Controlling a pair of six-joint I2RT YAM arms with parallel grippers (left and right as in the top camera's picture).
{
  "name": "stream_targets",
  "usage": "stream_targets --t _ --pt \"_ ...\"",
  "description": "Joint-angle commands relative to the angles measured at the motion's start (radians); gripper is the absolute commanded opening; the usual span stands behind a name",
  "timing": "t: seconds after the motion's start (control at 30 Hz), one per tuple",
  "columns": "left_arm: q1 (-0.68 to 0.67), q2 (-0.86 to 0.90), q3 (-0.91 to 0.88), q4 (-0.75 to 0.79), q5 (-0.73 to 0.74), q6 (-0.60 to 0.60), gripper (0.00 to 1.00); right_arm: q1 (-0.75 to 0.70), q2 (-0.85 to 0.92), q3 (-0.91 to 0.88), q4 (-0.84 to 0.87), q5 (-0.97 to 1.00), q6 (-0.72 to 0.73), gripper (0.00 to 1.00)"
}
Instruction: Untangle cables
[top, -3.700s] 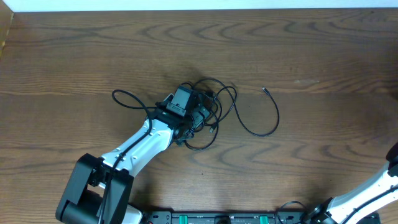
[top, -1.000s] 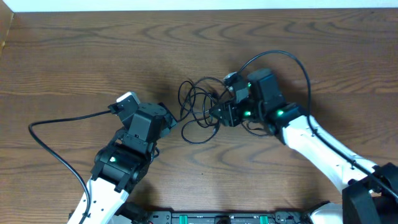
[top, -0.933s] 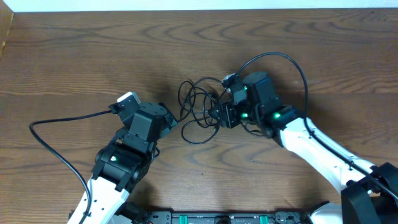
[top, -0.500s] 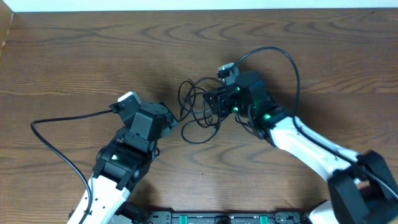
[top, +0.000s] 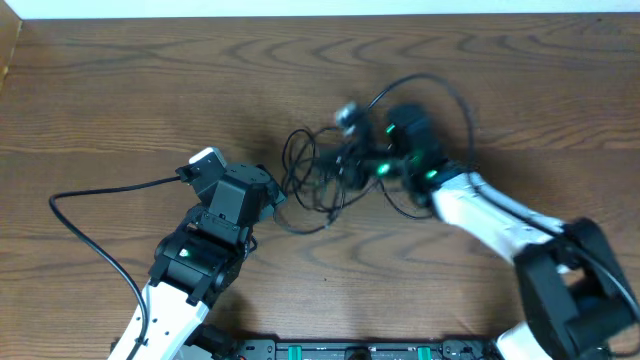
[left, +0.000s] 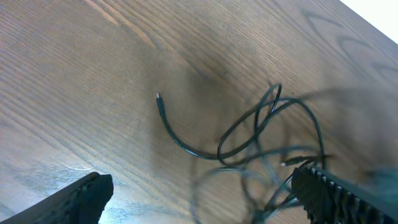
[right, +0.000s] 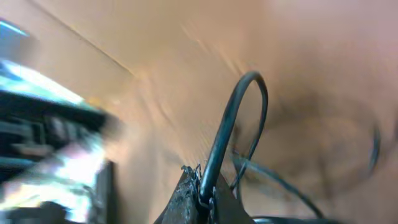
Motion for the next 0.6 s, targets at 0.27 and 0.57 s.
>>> stream_targets --t 0.27,0.57 --pt "0.004 0.006 0.005 -0.003 -0.019 0.017 0.98 -0.189 -0.359 0.140 0.026 -0.265 0.067 0.01" --pt "0.004 0.006 0.005 0.058 -0.023 0.012 0.98 -0.180 -0.396 0.140 -0.333 0.044 -0.080 0.01"
